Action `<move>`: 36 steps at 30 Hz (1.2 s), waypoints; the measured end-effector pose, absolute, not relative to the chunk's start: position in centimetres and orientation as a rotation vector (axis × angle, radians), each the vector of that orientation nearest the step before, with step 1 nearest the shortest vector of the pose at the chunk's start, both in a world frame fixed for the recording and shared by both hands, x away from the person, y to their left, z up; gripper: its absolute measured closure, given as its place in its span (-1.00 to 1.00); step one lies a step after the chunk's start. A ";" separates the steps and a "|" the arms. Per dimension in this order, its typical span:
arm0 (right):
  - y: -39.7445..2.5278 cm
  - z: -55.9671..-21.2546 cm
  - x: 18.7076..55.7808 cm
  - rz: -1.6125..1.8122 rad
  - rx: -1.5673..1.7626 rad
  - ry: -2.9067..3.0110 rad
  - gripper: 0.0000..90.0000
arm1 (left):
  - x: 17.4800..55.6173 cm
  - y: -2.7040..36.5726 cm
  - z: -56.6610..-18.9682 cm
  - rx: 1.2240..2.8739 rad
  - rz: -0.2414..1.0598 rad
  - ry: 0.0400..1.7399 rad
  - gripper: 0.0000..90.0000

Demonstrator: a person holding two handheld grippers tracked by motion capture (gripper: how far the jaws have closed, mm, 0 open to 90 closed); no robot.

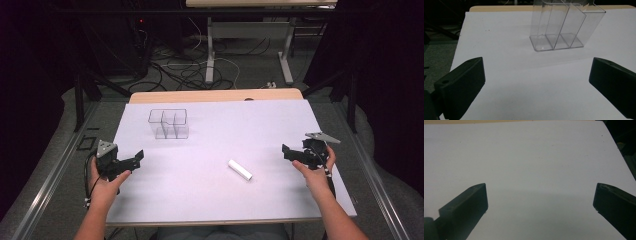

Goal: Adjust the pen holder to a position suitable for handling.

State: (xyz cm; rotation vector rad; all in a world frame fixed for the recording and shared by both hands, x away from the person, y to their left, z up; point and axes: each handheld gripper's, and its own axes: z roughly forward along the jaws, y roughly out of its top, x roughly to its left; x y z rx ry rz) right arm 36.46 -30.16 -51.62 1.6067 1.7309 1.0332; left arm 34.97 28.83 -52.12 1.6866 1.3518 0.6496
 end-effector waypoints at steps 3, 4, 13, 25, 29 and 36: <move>-29.9 -51.9 36.6 1.035 1.600 1.762 -1.00 | 35.2 28.8 -52.1 1.688 0.632 1.352 -0.99; -29.9 -51.9 36.6 1.035 1.600 1.762 -1.00 | 35.3 28.8 -52.0 1.683 0.627 1.344 -0.99; -29.4 -52.0 36.6 1.016 1.578 1.777 -1.00 | 36.6 28.5 -50.7 1.687 0.683 1.337 -0.95; -29.2 -52.1 36.9 1.035 1.597 1.767 -1.00 | 40.3 27.1 -48.0 1.700 0.716 1.364 -0.63; -29.0 -52.1 37.1 1.039 1.597 1.770 -1.00 | 41.5 26.4 -47.3 1.705 0.709 1.369 -0.49; -28.8 -52.0 36.8 1.046 1.604 1.776 -1.00 | 43.2 25.8 -45.6 1.698 0.715 1.376 -0.26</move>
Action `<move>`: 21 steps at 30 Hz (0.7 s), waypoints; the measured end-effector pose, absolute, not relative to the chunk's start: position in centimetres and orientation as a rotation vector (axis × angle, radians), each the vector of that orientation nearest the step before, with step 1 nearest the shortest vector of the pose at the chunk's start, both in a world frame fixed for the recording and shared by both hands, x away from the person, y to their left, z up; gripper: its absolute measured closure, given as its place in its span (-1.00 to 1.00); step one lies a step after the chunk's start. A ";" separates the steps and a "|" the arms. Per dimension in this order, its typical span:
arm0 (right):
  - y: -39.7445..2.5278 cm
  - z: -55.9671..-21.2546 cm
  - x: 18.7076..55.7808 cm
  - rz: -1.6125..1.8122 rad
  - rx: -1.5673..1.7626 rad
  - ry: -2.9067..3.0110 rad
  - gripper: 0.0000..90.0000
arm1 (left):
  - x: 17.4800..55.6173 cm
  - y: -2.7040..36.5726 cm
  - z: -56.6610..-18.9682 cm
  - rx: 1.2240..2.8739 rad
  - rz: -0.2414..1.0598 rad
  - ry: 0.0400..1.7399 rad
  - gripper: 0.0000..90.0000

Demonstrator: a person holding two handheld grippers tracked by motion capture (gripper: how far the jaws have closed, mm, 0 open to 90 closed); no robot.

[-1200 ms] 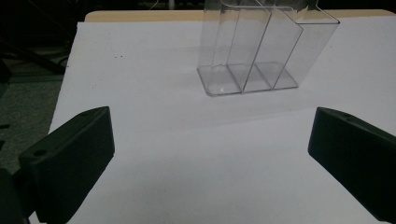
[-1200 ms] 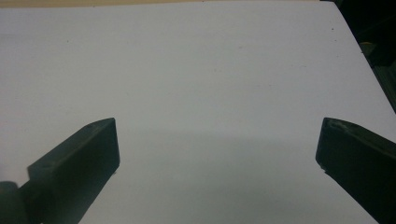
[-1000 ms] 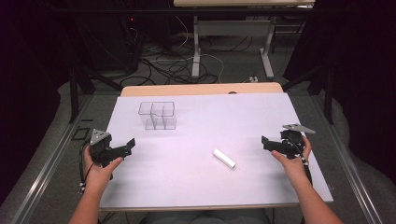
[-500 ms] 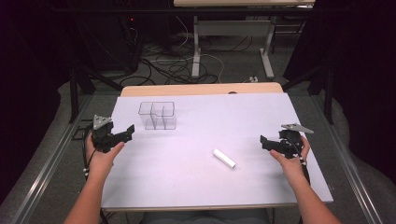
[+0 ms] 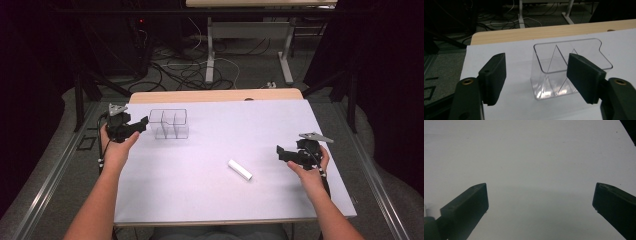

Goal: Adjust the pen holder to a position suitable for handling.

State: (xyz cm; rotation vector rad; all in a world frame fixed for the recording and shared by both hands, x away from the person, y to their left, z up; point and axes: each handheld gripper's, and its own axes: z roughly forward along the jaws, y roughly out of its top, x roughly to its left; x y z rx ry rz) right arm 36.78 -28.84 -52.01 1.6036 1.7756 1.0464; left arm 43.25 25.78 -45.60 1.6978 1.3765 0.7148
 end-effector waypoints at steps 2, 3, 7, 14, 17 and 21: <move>-28.8 -51.9 36.8 1.053 1.596 1.773 -1.00 | 43.8 25.7 -45.2 1.704 0.711 1.383 -0.22; -28.8 -51.9 36.8 1.054 1.597 1.773 -1.00 | 44.0 25.7 -45.0 1.706 0.720 1.384 -0.21; -28.6 -52.0 37.0 1.065 1.603 1.779 -1.00 | 44.9 25.5 -44.4 1.714 0.714 1.419 -0.15; -28.3 -52.0 37.1 1.067 1.600 1.796 -0.99 | 46.4 25.2 -44.2 1.764 0.688 1.452 0.01; -28.2 -52.1 37.2 1.072 1.600 1.797 -0.99 | 47.0 25.2 -44.6 1.763 0.670 1.474 0.12; -28.1 -52.1 37.2 1.069 1.602 1.800 -0.98 | 47.7 25.3 -45.5 1.816 0.661 1.532 0.24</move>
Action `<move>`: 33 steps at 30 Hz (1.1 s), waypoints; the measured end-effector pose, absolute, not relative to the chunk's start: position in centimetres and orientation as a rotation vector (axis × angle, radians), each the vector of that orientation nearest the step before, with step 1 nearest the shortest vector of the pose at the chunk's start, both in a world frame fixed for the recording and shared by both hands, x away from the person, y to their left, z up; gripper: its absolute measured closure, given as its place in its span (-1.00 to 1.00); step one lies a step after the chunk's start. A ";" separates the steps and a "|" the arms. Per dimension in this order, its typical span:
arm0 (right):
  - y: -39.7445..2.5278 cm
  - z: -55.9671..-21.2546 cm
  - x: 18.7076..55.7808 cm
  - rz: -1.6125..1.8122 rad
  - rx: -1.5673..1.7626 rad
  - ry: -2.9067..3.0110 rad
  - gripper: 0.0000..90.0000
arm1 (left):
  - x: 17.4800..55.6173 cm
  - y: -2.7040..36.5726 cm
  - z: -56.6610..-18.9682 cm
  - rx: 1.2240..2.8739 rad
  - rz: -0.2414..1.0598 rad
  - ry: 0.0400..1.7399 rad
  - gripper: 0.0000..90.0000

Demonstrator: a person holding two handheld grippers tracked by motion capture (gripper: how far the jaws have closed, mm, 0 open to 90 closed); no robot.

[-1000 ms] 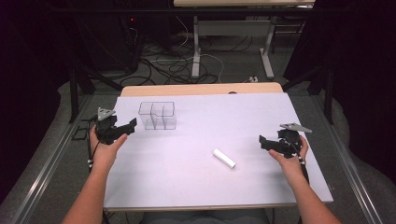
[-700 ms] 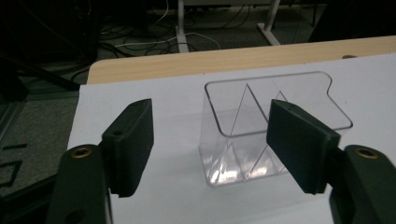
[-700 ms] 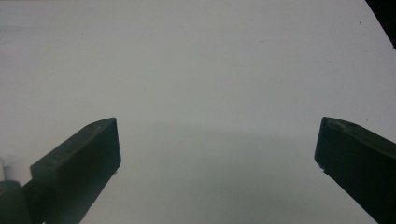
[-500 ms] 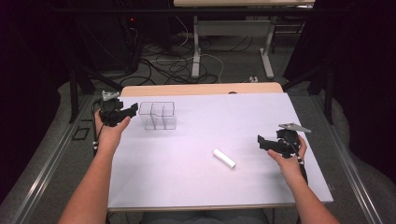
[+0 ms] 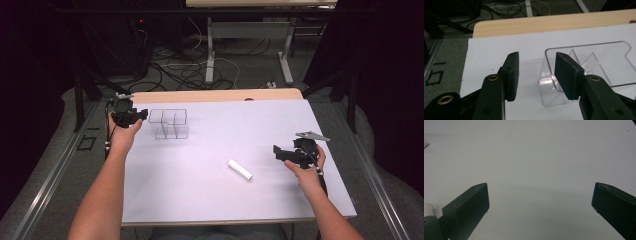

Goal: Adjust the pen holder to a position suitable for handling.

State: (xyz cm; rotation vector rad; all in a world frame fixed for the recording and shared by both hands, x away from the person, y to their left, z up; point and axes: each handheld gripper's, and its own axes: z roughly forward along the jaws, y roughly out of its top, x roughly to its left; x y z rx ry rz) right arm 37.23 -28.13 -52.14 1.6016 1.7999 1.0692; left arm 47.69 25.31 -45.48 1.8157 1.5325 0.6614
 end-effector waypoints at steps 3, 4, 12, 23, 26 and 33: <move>-28.2 -52.2 37.3 1.069 1.606 1.802 -0.98 | 48.0 25.4 -46.0 1.819 0.635 1.568 0.29; -28.1 -52.2 37.3 1.072 1.609 1.800 -0.98 | 48.1 25.5 -46.1 1.819 0.626 1.577 0.32; -28.3 -52.4 37.4 1.068 1.614 1.810 -0.96 | 48.5 25.0 -46.4 1.791 0.582 1.566 0.51; -28.2 -52.6 37.4 1.056 1.635 1.816 -0.90 | 48.8 24.0 -47.1 1.807 0.459 1.610 0.91; -28.2 -52.6 37.4 1.056 1.639 1.817 -0.89 | 48.7 23.9 -47.1 1.800 0.467 1.628 0.93; -28.1 -52.7 37.5 1.053 1.633 1.830 -0.86 | 48.7 23.6 -47.0 1.768 0.461 1.681 0.94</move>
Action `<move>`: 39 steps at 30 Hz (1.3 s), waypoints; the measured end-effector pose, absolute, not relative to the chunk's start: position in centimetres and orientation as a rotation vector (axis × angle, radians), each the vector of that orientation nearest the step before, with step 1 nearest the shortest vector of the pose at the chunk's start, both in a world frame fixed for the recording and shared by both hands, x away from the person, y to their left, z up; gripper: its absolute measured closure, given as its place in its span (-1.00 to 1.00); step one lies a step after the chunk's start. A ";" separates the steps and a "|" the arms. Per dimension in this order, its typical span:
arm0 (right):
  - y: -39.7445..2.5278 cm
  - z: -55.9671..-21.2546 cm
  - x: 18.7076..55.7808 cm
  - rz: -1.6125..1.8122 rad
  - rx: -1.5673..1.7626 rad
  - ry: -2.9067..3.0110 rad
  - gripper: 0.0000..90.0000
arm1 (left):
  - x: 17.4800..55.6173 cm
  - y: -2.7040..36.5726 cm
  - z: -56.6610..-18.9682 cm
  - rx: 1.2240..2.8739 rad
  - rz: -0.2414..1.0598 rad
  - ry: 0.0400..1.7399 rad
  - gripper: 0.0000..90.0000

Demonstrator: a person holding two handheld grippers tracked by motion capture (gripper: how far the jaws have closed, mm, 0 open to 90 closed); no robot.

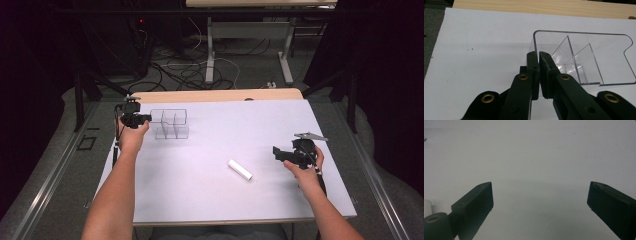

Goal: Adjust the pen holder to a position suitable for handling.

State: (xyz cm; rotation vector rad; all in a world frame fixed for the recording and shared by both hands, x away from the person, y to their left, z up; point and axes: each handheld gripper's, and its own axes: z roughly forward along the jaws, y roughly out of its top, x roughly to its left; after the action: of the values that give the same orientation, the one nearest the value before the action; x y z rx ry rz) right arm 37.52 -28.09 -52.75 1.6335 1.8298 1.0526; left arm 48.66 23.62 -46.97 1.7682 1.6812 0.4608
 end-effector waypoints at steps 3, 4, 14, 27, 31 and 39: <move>-28.1 -52.8 37.5 1.054 1.636 1.830 -0.86 | 48.6 23.6 -46.9 1.761 0.442 1.692 0.94; -28.0 -52.8 37.5 1.055 1.635 1.831 -0.86 | 48.6 23.5 -46.9 1.753 0.441 1.691 0.94; -27.8 -52.8 37.6 1.055 1.632 1.841 -0.85 | 47.8 21.1 -46.8 1.775 0.383 1.663 0.93; -27.5 -52.7 37.5 1.063 1.625 1.853 -0.83 | 46.2 16.2 -47.0 1.741 0.305 1.635 0.92; -27.4 -52.8 37.5 1.063 1.624 1.856 -0.83 | 45.9 14.5 -47.1 1.744 0.310 1.611 0.92; -27.4 -52.8 37.5 1.066 1.623 1.857 -0.83 | 45.1 11.5 -47.2 1.722 0.289 1.609 0.91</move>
State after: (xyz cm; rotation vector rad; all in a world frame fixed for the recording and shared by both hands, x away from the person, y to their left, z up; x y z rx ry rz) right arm 37.53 -27.40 -52.80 1.6234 1.8573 1.0661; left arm 45.11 11.47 -47.22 1.7215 1.6085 0.2886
